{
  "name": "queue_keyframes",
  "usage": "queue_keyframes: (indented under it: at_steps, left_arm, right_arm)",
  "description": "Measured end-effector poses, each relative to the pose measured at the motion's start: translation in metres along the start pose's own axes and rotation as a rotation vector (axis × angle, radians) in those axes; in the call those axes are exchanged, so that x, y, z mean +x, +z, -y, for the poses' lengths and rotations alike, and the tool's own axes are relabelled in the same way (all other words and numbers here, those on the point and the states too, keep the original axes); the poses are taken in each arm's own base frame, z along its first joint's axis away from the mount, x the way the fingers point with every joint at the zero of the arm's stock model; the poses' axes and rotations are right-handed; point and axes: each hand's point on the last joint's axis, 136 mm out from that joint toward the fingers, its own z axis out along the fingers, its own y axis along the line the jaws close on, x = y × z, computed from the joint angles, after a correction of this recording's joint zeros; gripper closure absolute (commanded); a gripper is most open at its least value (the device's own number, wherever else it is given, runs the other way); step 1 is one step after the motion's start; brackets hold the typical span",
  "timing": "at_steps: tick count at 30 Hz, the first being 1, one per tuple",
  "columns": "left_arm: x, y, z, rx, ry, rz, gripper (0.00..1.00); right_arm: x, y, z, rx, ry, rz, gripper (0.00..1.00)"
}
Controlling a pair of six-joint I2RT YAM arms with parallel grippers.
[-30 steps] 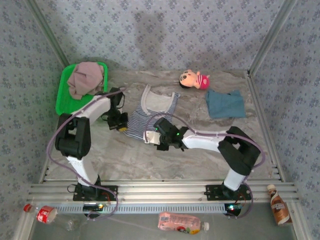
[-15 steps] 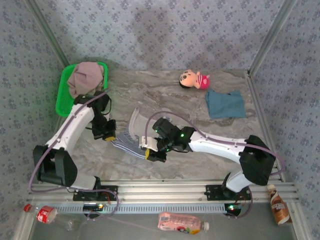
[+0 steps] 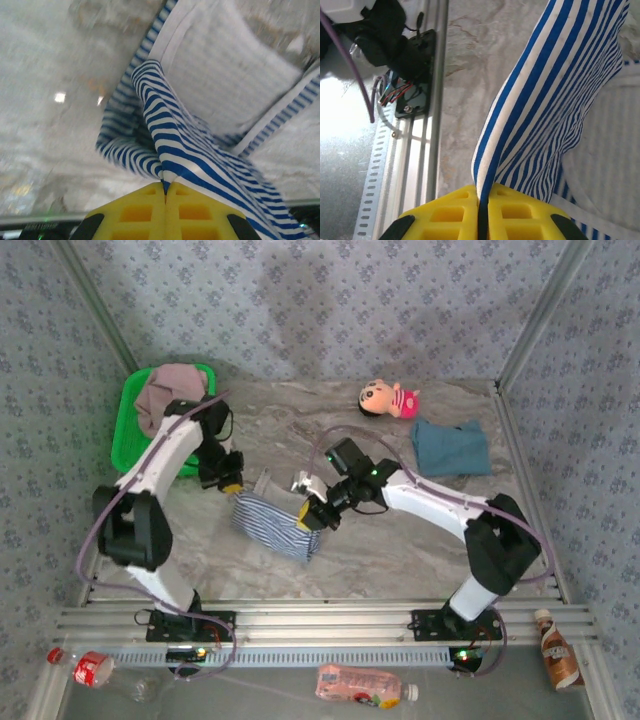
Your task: Fold and stack the tank tops
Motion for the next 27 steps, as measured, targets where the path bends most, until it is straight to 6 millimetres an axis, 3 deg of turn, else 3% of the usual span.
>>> queue_keyframes:
  at_steps: [5, 10, 15, 22, 27]
  left_arm:
    - [-0.046, 0.032, 0.017, 0.017, 0.027, -0.036, 1.0]
    - [-0.077, 0.056, 0.027, 0.027, 0.03, -0.062, 0.99]
    - [-0.101, 0.068, 0.037, 0.046, 0.034, -0.051, 0.97]
    - [-0.132, 0.079, 0.045, 0.058, 0.029, -0.011, 0.86]
    - [-0.152, 0.073, 0.044, 0.038, 0.013, 0.054, 0.86]
  right_arm:
    - [0.003, -0.002, 0.046, 0.008, 0.094, 0.016, 0.87]
    - [0.01, -0.005, 0.072, 0.037, 0.136, 0.024, 0.86]
    - [0.018, -0.007, 0.104, 0.095, 0.149, 0.011, 0.83]
    - [0.042, -0.009, 0.154, 0.241, 0.183, -0.04, 0.73]
    - [0.038, -0.015, 0.192, 0.428, 0.14, -0.037, 0.73]
